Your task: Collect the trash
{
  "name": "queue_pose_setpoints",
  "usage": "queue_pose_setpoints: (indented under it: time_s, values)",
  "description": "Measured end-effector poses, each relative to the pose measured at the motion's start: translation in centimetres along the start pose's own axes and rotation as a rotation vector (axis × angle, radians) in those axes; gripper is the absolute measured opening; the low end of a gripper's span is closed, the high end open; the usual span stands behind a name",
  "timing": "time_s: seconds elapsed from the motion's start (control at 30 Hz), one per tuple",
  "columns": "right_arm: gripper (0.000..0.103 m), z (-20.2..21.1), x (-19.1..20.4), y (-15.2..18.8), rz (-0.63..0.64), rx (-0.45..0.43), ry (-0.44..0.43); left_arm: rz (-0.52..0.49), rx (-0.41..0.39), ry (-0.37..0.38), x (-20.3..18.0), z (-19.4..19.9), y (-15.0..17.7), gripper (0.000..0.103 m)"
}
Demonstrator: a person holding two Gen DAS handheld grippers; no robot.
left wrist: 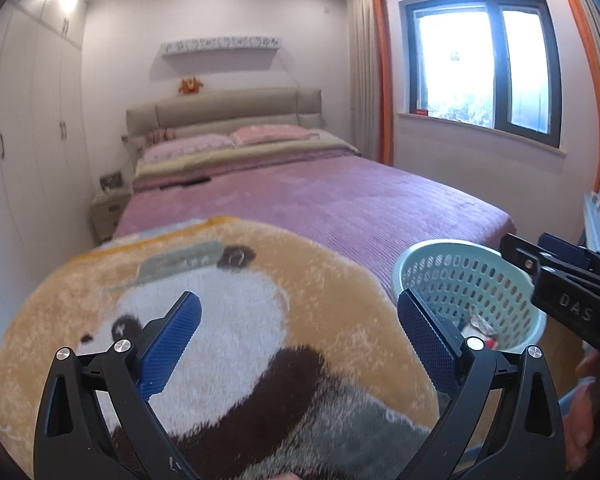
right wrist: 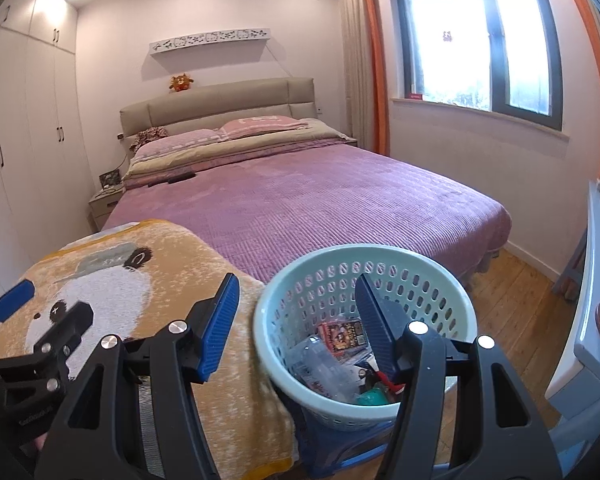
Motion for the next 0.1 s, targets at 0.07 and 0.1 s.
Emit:
queue_pose_setpoints:
  time_s: [0.07, 0.1]
  values:
    - [0.057, 0.2, 1.4, 0.1, 0.023, -0.004, -0.011, 0.023, 0.001, -0.006, 1.0, 0.7, 0.3, 0.095]
    - [0.057, 0.4, 2.1, 0.2, 0.030, -0.004, -0.019, 0.035, 0.000, -0.012, 1.8, 1.0, 0.4, 0.095]
Point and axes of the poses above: each gripper's, at about its wrist camera, not at the fingertips, and z roughly against the way its jaws point, x to its left, y to its underside, the point moved 7 cm from there along -z, roughly the way its jaws point, and after that the axes turned 12 degrees about -z, right-handed, at the moved point
